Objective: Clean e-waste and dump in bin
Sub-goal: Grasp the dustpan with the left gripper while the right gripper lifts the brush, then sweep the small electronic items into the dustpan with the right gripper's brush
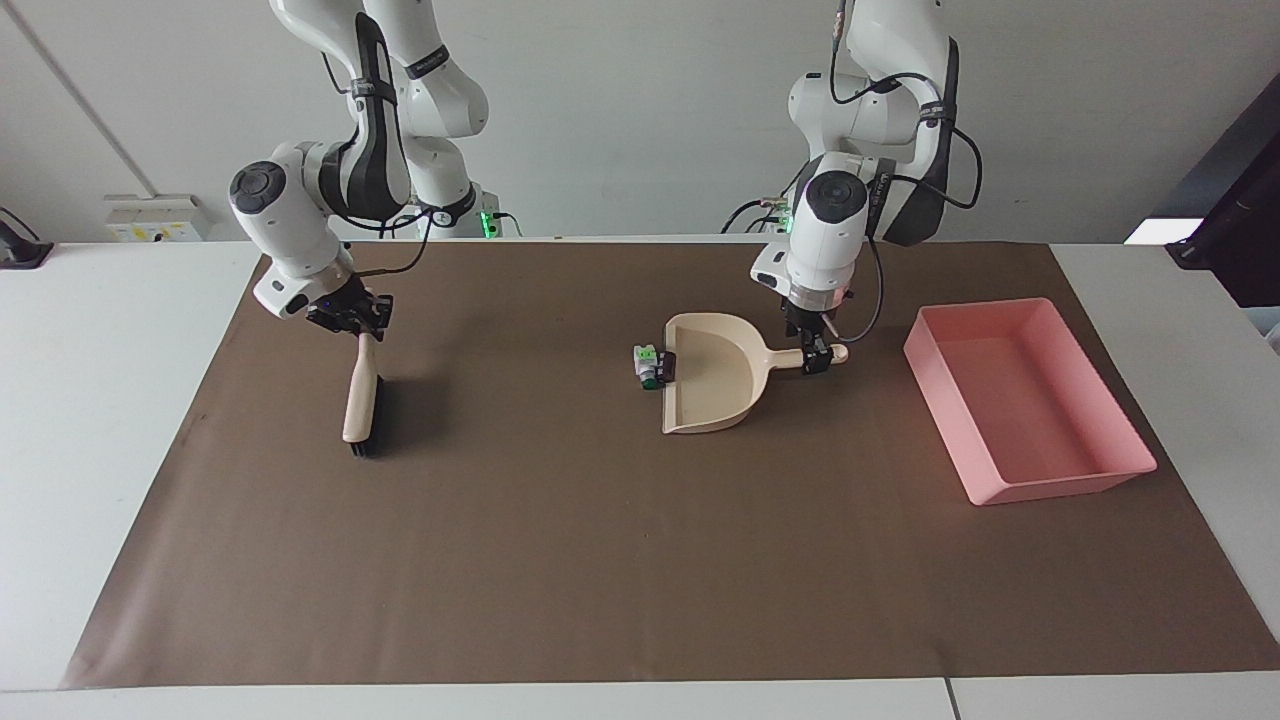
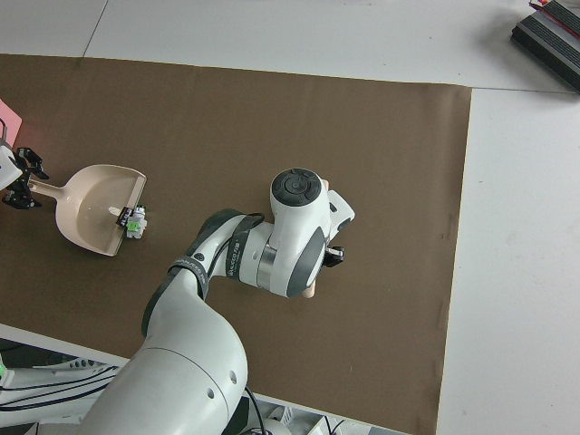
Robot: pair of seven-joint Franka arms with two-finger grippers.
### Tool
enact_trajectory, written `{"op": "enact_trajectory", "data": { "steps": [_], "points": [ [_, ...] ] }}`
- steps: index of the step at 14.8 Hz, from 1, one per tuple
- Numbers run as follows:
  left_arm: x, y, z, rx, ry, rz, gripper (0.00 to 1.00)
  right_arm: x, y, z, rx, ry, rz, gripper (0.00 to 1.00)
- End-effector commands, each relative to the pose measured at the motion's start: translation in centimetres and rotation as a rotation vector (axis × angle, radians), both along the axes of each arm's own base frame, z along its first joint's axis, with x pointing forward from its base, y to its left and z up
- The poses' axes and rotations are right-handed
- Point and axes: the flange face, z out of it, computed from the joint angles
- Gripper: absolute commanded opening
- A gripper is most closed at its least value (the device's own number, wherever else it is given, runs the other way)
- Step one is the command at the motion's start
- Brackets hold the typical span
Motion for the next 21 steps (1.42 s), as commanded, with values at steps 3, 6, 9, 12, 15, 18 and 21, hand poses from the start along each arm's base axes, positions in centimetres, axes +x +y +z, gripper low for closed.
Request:
{"op": "enact_trajectory", "data": {
  "steps": [3, 6, 9, 12, 15, 18, 21],
  "points": [
    [-0.8, -0.2, -0.4, 0.001, -0.027, -0.014, 0.72, 0.7, 0.3, 2.3, 0.030, 0.010, 0.000, 0.00],
    [-0.9, -0.2, -0.5, 0.004, -0.024, -0.016, 0.57, 1.9, 3.2, 6.4, 0.023, -0.015, -0.003, 0.00],
    [-0.9, -0.1, -0.6, 0.010, -0.013, -0.014, 0.24, 1.7, 10.0, 7.7, 0.009, -0.033, -0.045, 0.00],
    [-0.5, 0.2, -0.4, 0.009, -0.015, -0.007, 0.09, 0.5, 17.9, 7.7, -0.003, -0.032, -0.034, 0.00],
    [0.9, 0.4, 2.0, 0.055, -0.027, -0.038, 0.00, -2.0, 24.9, 6.0, -0.034, 0.008, -0.059, 0.00],
    [2.5, 1.2, 4.0, 0.175, 0.039, -0.035, 0.00, -4.0, 29.7, 3.9, -0.067, 0.030, -0.108, 0.00],
    [2.9, 1.4, 4.0, 0.223, 0.057, -0.106, 0.00, -5.6, 33.6, 1.9, -0.080, 0.022, -0.131, 0.00]
  ]
}}
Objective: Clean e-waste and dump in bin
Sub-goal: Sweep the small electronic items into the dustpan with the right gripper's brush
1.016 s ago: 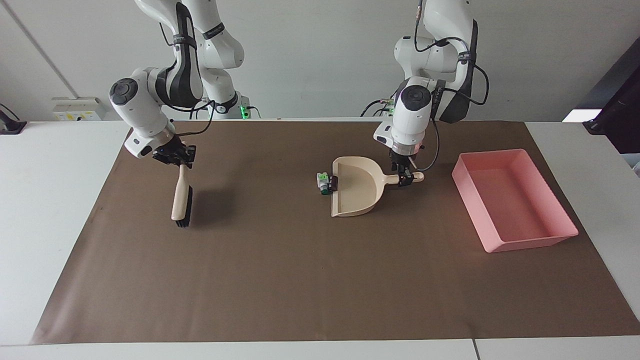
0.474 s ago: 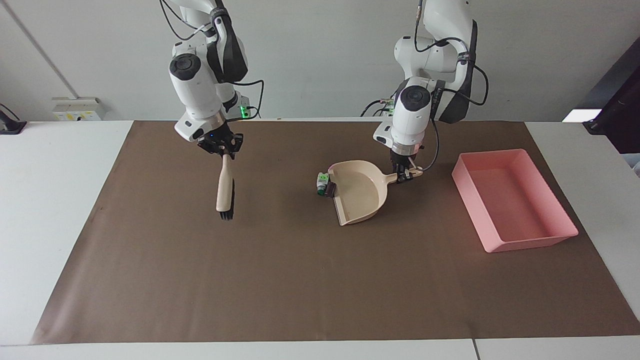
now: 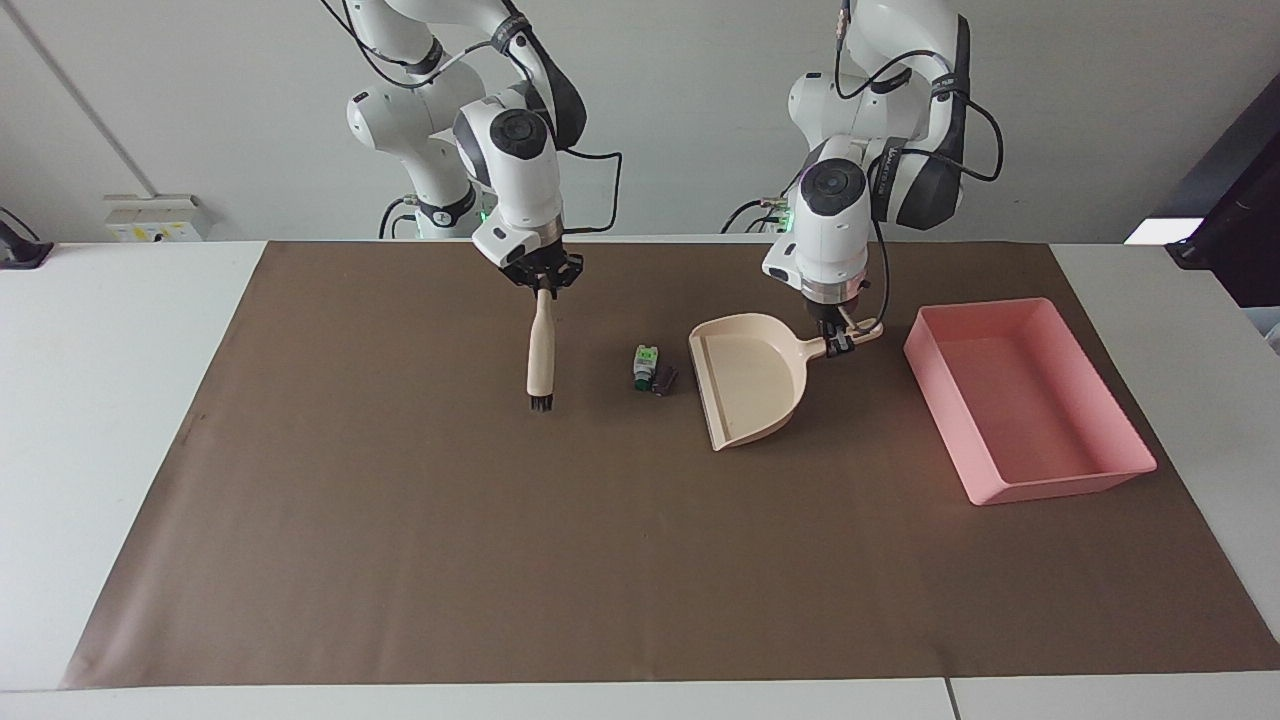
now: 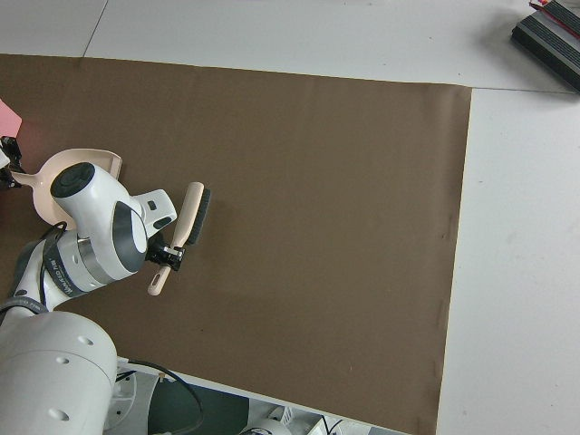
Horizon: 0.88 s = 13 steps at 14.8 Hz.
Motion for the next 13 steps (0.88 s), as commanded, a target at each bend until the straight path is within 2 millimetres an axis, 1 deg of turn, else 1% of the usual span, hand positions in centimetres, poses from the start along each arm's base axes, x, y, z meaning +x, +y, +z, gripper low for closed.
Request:
{"op": "enact_trajectory", "data": {
  "steps": [1, 3, 4, 5, 6, 8, 9, 10, 12, 13],
  "points": [
    [0.9, 0.3, -0.3, 0.030, 0.048, -0.098, 0.00, -0.4, 1.9, -1.5, 0.008, -0.019, -0.033, 0.00],
    [1.7, 0.6, 0.2, 0.022, 0.050, -0.125, 0.00, -0.9, 3.3, -1.9, 0.019, -0.024, -0.010, 0.00],
    [2.2, 0.4, -0.6, 0.025, 0.063, -0.121, 0.00, -1.1, 4.1, -2.2, 0.048, -0.020, -0.025, 0.00],
    [2.5, 0.0, -1.1, 0.025, 0.067, -0.115, 0.00, -1.3, 5.1, -2.9, 0.061, -0.009, -0.027, 0.00],
    [2.6, 0.0, -1.3, 0.028, 0.068, -0.099, 0.00, -1.1, 5.9, -3.4, 0.066, -0.009, -0.023, 0.00],
    [1.9, -0.3, -1.8, 0.044, 0.055, -0.013, 0.00, -0.3, 6.9, -3.0, 0.075, -0.018, -0.019, 0.00],
    [1.6, -0.4, -2.0, 0.049, 0.051, 0.004, 0.00, 0.0, 7.7, -3.5, 0.077, -0.017, -0.012, 0.00],
    [1.0, -0.9, -2.2, 0.051, 0.054, -0.008, 0.00, 0.1, 9.2, -4.0, 0.094, -0.009, -0.014, 0.00],
    [0.2, -1.6, -2.7, 0.054, 0.060, -0.025, 0.00, 0.6, 14.1, -6.4, 0.115, 0.017, -0.004, 0.00],
    [-0.2, -2.3, -2.8, 0.055, 0.058, -0.042, 0.00, 0.7, 16.1, -7.0, 0.136, 0.009, -0.001, 0.00]
  ]
}}
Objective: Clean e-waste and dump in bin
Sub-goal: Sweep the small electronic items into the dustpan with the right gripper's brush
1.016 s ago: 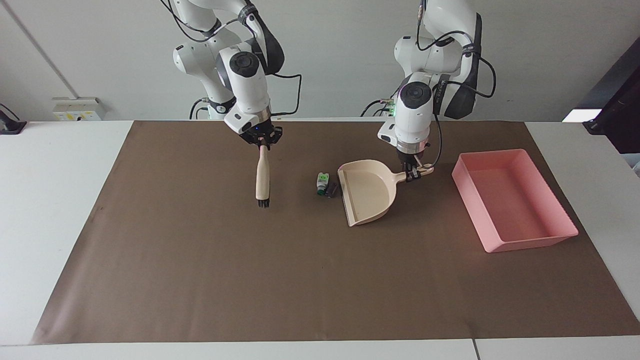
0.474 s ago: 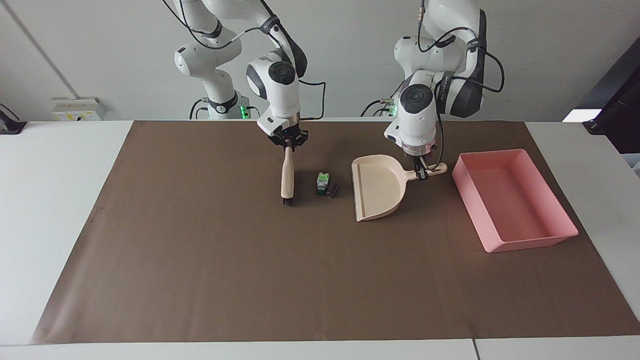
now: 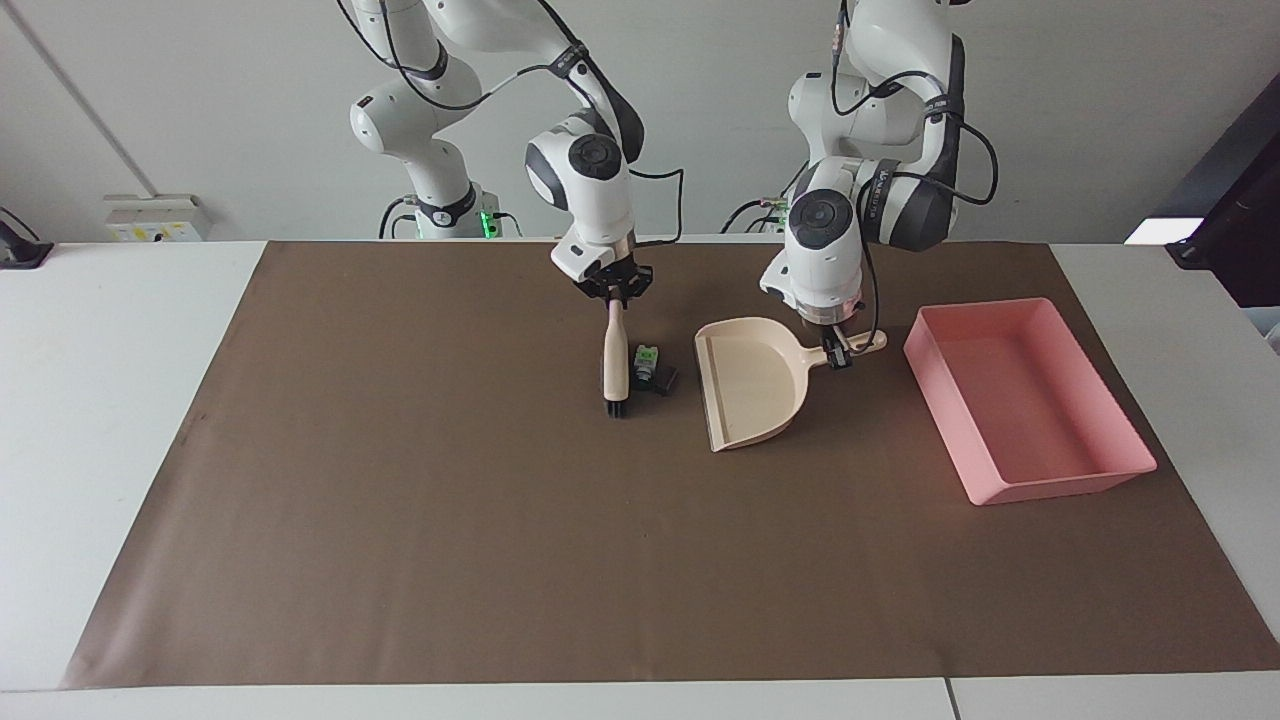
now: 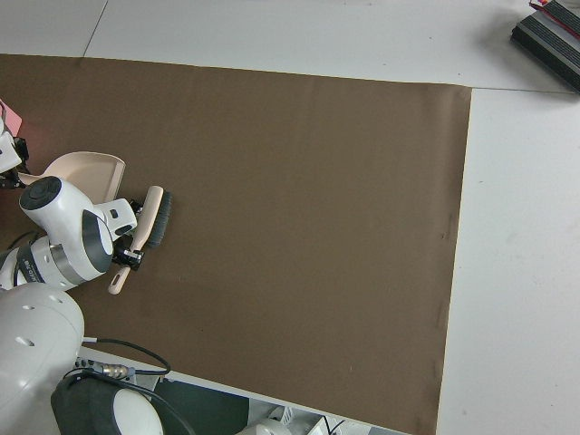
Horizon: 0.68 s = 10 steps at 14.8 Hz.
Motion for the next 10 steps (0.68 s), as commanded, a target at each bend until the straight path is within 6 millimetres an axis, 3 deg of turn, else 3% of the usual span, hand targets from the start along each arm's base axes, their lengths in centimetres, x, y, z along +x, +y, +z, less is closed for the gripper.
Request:
{"op": "enact_trajectory", "data": {
  "steps": [1, 4, 7, 10],
  "points": [
    [-1.6, -1.7, -0.5, 0.018, 0.000, -0.029, 0.00, 1.2, 6.0, -2.6, 0.048, 0.002, -0.007, 0.00],
    [-2.3, -2.2, -1.8, 0.011, -0.007, -0.056, 0.00, 0.4, 9.7, -0.8, 0.162, 0.008, -0.009, 0.00],
    [-2.3, -1.8, -2.5, -0.027, -0.044, -0.070, 0.00, -1.3, 12.0, 0.5, 0.279, 0.033, -0.012, 0.00],
    [-1.4, 0.1, -2.5, -0.058, -0.079, -0.057, 0.00, -1.1, 10.4, 4.5, 0.277, 0.078, 0.004, 0.00]
  ]
}}
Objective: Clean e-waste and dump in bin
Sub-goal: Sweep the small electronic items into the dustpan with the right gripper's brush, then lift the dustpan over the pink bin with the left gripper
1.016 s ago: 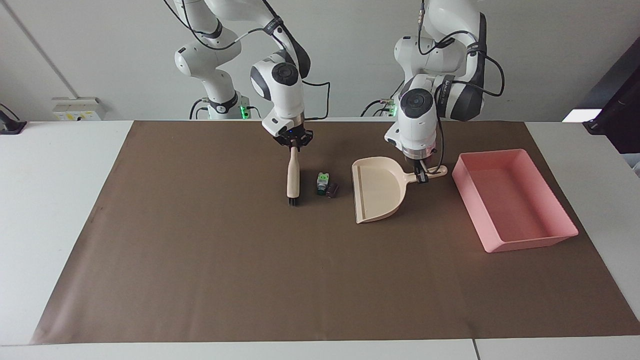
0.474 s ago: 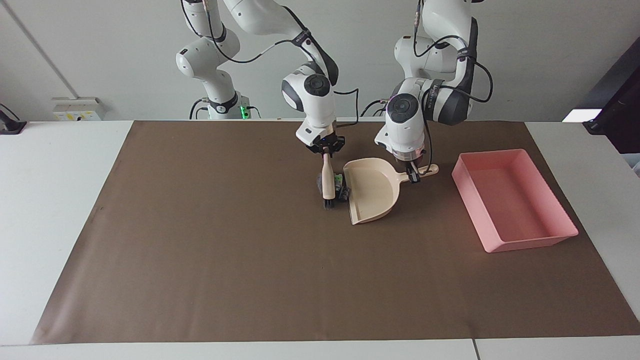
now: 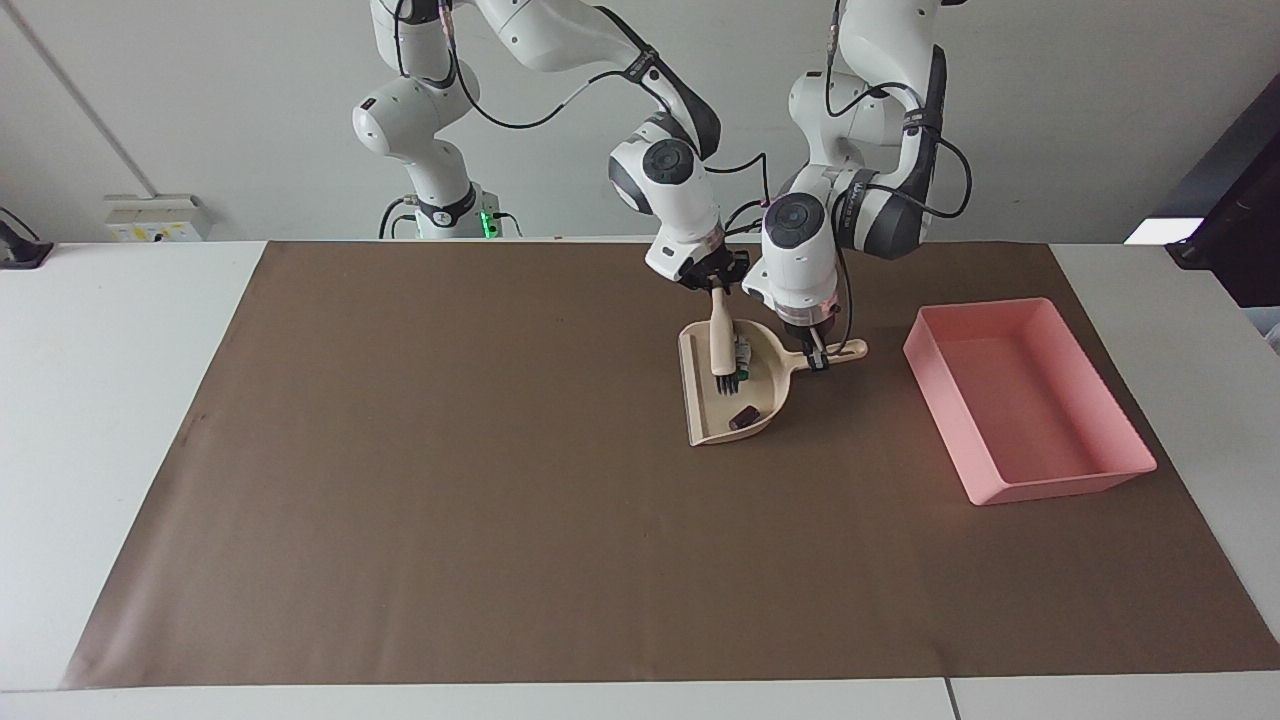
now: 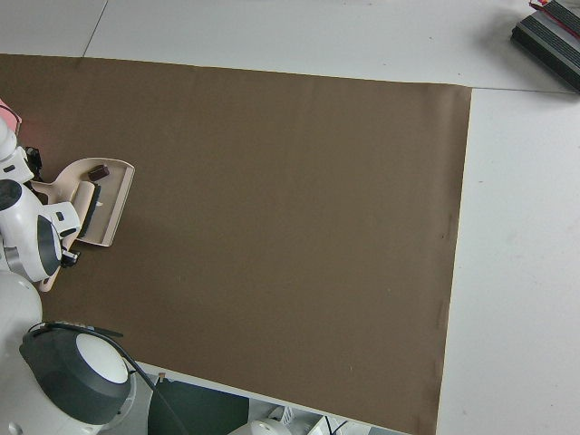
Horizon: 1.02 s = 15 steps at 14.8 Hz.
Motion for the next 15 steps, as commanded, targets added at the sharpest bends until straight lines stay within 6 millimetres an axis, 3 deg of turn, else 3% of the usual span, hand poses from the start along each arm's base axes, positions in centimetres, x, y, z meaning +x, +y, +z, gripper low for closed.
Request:
{"op": "enact_trajectory", "data": {
  "steps": [1, 3, 6, 8, 12, 15],
  "points": [
    [0.5, 2.0, 0.4, -0.045, -0.044, -0.014, 0.00, 1.3, -2.9, 5.1, 0.024, 0.044, 0.008, 0.00],
    [1.2, 3.4, 0.5, -0.064, -0.037, -0.036, 0.00, 1.6, -5.4, 8.2, 0.001, 0.087, 0.009, 0.00],
    [2.2, 5.0, 0.7, -0.150, -0.008, -0.030, 0.00, 3.5, -10.3, 10.8, -0.079, 0.102, -0.017, 0.00],
    [2.6, 5.4, 1.3, -0.213, 0.022, -0.048, 0.00, 5.7, -15.4, 12.0, -0.166, 0.108, -0.036, 0.00],
    [4.1, 7.2, 5.4, -0.304, 0.047, -0.006, 0.00, 9.3, -26.3, 12.6, -0.261, 0.163, 0.022, 0.00],
    [6.3, 11.0, 9.4, -0.368, 0.083, 0.015, 0.00, 11.3, -34.1, 12.0, -0.323, 0.173, 0.095, 0.00]
  ]
}}
